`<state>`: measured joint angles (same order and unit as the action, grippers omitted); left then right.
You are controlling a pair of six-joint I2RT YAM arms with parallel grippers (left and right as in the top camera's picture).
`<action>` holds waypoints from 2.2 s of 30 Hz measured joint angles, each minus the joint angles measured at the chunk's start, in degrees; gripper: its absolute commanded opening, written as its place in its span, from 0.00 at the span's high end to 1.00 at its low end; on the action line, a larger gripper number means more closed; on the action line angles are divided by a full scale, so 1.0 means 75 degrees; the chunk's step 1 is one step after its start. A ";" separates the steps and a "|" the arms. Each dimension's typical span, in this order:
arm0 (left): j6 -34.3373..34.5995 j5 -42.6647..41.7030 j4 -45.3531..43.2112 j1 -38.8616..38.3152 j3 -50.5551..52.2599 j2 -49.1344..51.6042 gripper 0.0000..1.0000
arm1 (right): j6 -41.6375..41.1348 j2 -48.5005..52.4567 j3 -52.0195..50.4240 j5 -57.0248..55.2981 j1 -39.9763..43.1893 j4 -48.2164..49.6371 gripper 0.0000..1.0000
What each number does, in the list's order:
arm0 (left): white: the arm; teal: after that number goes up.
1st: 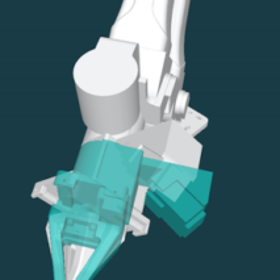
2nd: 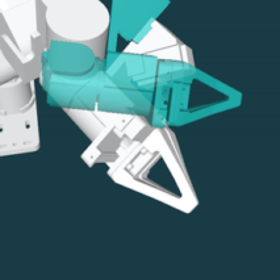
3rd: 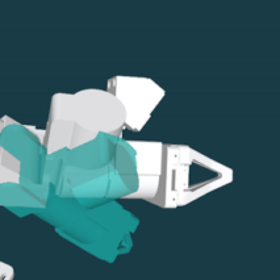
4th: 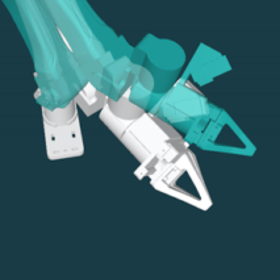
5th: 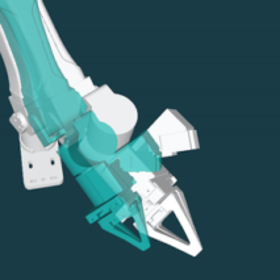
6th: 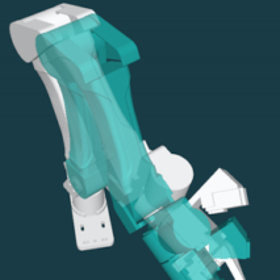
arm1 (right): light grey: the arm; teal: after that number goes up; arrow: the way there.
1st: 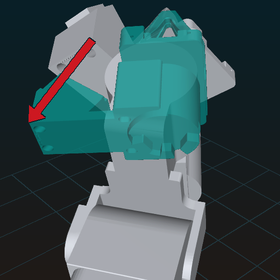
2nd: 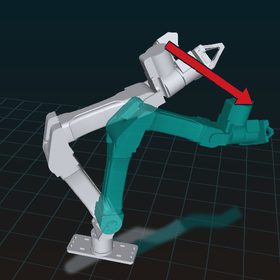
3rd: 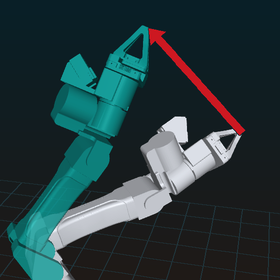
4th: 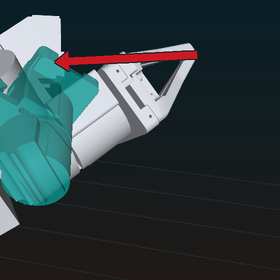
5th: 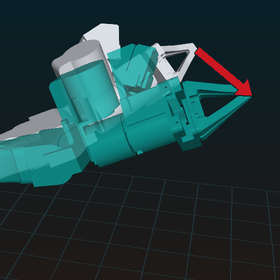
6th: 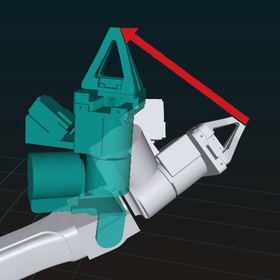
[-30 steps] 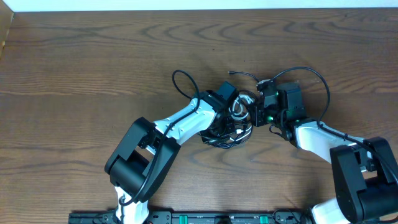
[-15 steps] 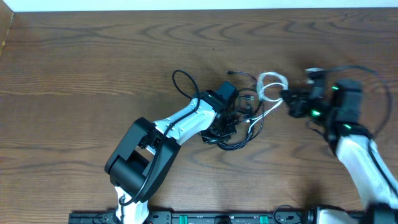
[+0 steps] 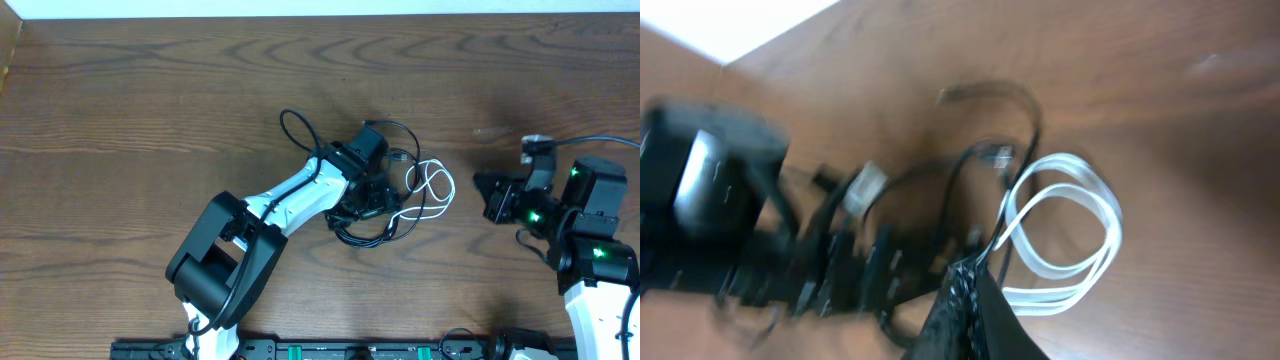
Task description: Untangle cables
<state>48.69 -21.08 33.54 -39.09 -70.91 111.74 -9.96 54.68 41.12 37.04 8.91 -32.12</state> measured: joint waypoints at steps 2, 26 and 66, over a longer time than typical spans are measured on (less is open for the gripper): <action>0.0047 -0.0003 -0.0184 0.0000 0.0000 0.0000 0.07 | 0.0163 0.0009 0.0000 0.0114 -0.0003 -0.0440 0.99; 0.0574 -0.0079 0.0484 0.0280 0.0000 0.0000 0.06 | -0.2853 0.2585 -0.0201 -0.0554 -0.0886 -0.1224 0.21; 0.0662 -0.0090 0.0478 0.0283 0.0000 0.0000 0.06 | -0.9375 0.6269 0.0490 0.0513 -0.1582 0.1469 0.99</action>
<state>53.65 -21.76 37.12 -36.97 -70.91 111.74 -80.27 101.69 44.80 40.88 -2.96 -21.10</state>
